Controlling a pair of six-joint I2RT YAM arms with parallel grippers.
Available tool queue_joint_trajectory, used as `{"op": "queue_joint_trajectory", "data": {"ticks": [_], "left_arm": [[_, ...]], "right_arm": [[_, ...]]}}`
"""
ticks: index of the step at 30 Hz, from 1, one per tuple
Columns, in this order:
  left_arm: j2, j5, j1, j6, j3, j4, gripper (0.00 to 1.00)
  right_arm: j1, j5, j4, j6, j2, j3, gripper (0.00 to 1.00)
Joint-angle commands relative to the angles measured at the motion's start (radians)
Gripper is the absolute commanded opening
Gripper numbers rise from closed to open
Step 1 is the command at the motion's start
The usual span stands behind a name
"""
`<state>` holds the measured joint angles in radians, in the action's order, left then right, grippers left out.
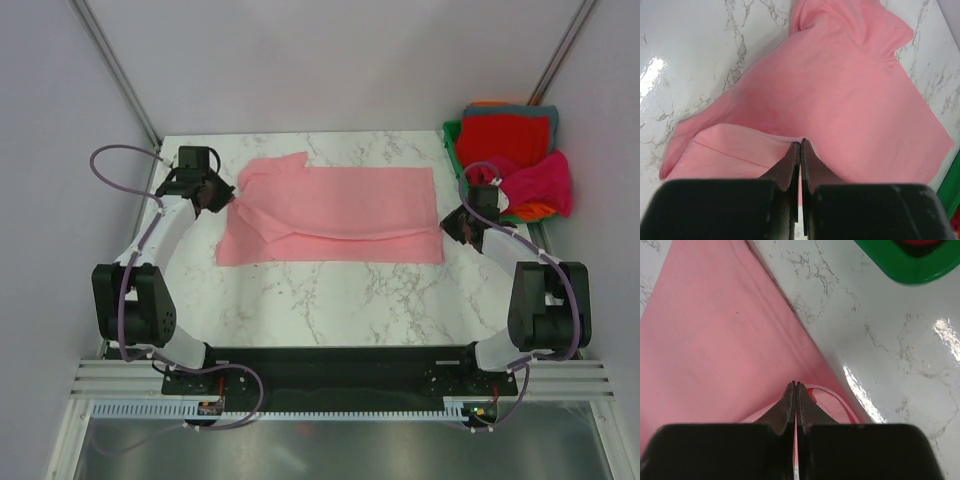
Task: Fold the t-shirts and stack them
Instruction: Fold the tshirt
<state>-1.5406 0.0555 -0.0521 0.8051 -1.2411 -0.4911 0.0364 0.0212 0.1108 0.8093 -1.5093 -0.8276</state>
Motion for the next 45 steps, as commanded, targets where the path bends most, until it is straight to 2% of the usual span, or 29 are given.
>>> {"op": "queue_joint_trajectory", "data": {"ticks": [1, 5, 6, 7, 8, 9, 11, 12, 13, 20, 26, 31, 36, 45], "left_arm": [[-0.029, 0.052, -0.002, -0.017, -0.058, 0.025, 0.02], [-0.096, 0.057, -0.002, -0.014, -0.109, 0.025, 0.02], [-0.11, 0.044, -0.002, -0.018, -0.122, 0.023, 0.04], [-0.133, 0.017, 0.0, -0.059, -0.162, 0.005, 0.09], [-0.138, 0.001, -0.002, -0.066, -0.181, -0.021, 0.31], [-0.127, 0.009, -0.005, -0.064, -0.184, -0.041, 0.43], [-0.052, 0.061, -0.025, -0.066, -0.134, -0.029, 0.81], [-0.021, 0.075, -0.031, -0.069, -0.111, -0.003, 0.94], [0.014, 0.081, -0.038, -0.079, -0.066, 0.008, 1.0], [0.241, 0.023, -0.063, -0.09, 0.092, 0.016, 1.0], [0.443, 0.035, -0.063, -0.053, 0.351, 0.115, 0.98], [0.621, -0.003, -0.063, -0.047, 0.543, 0.198, 1.0], [0.721, -0.022, -0.063, -0.072, 0.695, 0.295, 1.0], [0.882, -0.003, -0.063, -0.014, 0.857, 0.351, 0.99]], "right_arm": [[-0.003, 0.013, -0.045, 0.007, -0.026, -0.048, 0.0], [-0.003, 0.003, -0.062, 0.001, -0.072, -0.082, 0.0], [-0.004, 0.002, -0.06, -0.004, -0.086, -0.09, 0.24], [-0.009, 0.005, -0.056, -0.009, -0.085, -0.094, 0.46], [-0.013, 0.016, -0.053, -0.019, -0.066, -0.094, 0.63], [-0.018, 0.035, -0.051, -0.024, -0.052, -0.09, 0.72], [-0.029, 0.06, -0.054, -0.038, 0.0, -0.071, 0.73], [-0.029, 0.071, -0.053, -0.05, 0.017, -0.064, 0.74], [-0.029, 0.071, -0.051, -0.056, 0.033, -0.058, 0.74], [-0.096, 0.049, -0.054, -0.078, 0.194, 0.057, 0.72], [-0.101, 0.049, -0.102, -0.07, 0.348, 0.218, 0.68], [-0.099, 0.042, -0.22, -0.068, 0.484, 0.381, 0.68], [-0.099, 0.046, -0.276, -0.068, 0.557, 0.462, 0.68], [-0.101, 0.068, -0.319, -0.048, 0.59, 0.55, 0.66]]}}
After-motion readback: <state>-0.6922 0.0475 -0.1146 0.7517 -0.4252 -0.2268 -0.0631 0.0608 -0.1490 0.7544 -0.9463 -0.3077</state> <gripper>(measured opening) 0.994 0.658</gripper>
